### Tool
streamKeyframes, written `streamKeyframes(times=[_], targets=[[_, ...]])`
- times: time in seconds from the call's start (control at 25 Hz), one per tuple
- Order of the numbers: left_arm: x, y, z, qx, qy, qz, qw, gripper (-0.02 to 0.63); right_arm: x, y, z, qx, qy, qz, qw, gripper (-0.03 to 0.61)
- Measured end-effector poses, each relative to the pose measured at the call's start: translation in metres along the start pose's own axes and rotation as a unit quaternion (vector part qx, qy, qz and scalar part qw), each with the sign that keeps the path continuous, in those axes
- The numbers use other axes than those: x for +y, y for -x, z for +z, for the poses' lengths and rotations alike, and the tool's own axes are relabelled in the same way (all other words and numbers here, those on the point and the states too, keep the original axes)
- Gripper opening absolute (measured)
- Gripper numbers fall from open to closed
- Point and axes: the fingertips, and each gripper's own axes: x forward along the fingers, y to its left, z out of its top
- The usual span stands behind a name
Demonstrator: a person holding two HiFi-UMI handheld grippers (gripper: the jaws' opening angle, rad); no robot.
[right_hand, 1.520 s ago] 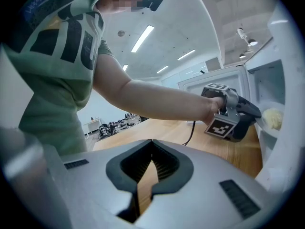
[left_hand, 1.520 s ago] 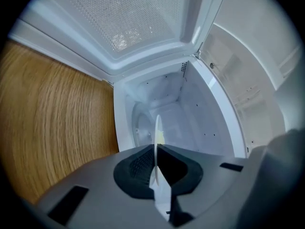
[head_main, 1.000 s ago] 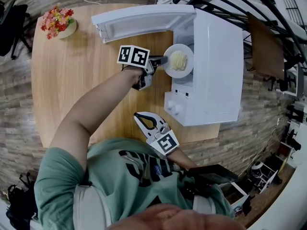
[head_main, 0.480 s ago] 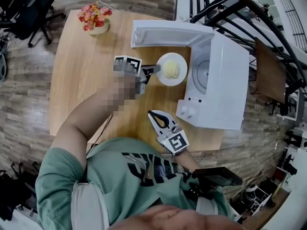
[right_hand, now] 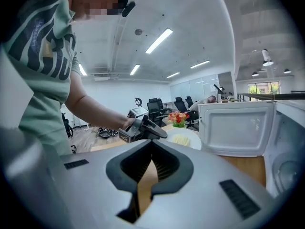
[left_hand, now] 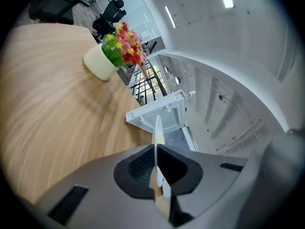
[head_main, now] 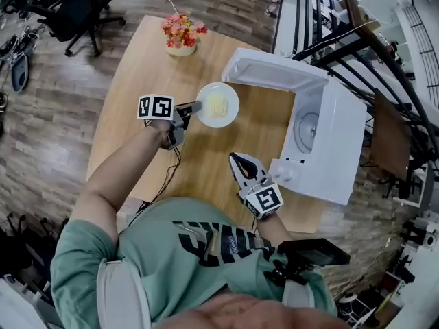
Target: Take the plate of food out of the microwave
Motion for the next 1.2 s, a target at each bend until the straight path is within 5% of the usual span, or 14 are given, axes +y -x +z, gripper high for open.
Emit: streamKeyframes(times=[0.48,1.2], targets=[[0.058,0.115,0.036,-0.087,0.027,0.039,0.9951,0.016,0.007,-0.059,0.008,0.012,-0.005,0.027,1.000,0.006],[0.108,0.197,0.047,-0.140,0.064,0.055,0.9866,0.017,0.016,-0.132,0.013,0.028,0.009,0.050,0.998,0.006]])
